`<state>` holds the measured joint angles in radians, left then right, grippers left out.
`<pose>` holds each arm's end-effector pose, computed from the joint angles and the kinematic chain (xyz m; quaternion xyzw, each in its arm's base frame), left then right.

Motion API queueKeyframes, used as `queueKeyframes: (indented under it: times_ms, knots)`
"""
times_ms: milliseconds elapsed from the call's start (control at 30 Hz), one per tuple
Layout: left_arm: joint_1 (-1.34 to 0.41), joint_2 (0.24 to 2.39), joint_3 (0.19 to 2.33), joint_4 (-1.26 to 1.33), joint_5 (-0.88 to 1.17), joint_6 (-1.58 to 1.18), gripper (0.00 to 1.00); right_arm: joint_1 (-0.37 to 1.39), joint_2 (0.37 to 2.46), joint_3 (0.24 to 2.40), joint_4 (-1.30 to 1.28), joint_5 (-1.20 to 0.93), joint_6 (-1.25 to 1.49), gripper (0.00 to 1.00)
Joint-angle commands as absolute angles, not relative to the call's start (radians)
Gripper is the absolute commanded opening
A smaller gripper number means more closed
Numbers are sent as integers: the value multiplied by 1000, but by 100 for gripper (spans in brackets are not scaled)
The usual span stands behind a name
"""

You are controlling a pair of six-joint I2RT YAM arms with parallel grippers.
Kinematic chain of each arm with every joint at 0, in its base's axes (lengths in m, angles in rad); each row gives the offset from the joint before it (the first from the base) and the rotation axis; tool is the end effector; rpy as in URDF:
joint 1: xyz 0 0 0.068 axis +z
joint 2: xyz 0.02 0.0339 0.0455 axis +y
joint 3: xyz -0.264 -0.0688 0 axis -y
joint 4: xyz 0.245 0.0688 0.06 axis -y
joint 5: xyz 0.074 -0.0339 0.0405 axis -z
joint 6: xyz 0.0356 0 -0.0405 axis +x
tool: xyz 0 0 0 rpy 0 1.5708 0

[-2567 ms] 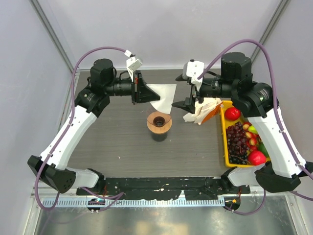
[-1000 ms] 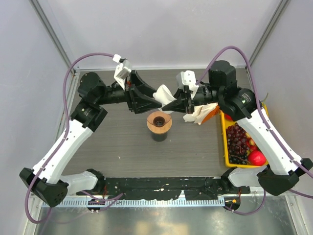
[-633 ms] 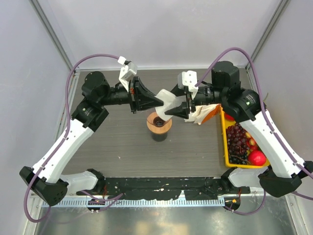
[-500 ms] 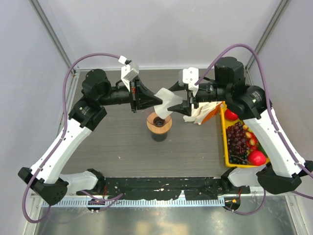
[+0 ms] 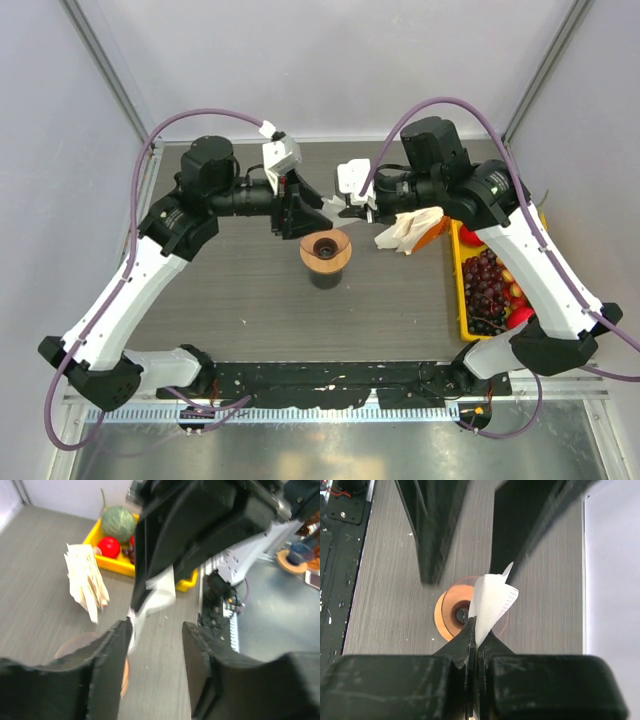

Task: Place the coffee filter in the dripper

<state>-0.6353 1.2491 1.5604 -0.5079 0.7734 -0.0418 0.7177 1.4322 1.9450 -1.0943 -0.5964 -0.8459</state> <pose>0.1856 -0.1677 0.4767 0.4381 0.6148 -0.4701 0.4573 0.1782 0.1821 0.4906 -0.6917 0.4988 0.2290 0.4694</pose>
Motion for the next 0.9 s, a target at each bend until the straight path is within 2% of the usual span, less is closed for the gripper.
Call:
queueKeyframes:
  times_ms: [0,67,133,200,367,433,533,867]
  knots:
    - [-517,1122,1475,-490,1007,6,64,669,1373,1936,-1138,-659,-948,5]
    - [-463,1080,1424,-443,1037,6,71,658,1358,1914,-1152,-727,-983,5]
    - [-460,1066,1431,-462,1023,15,70,661,1350,1901,-1163,-777,-1014,5]
    - [-462,1071,1439,-430,1025,-29,64,661,1348,1890,-1158,-823,-1015,5]
    - [-492,1094,1456,-319,971,-133,38,670,1359,1899,-1141,-887,-1002,5]
    - [-514,1098,1462,-298,971,-138,31,679,1361,1899,-1137,-896,-999,5]
    - [-540,1104,1466,-265,982,-161,29,692,1364,1899,-1137,-894,-994,5]
    - [-583,1118,1460,-193,1009,-221,30,710,1355,1881,-1123,-890,-977,5]
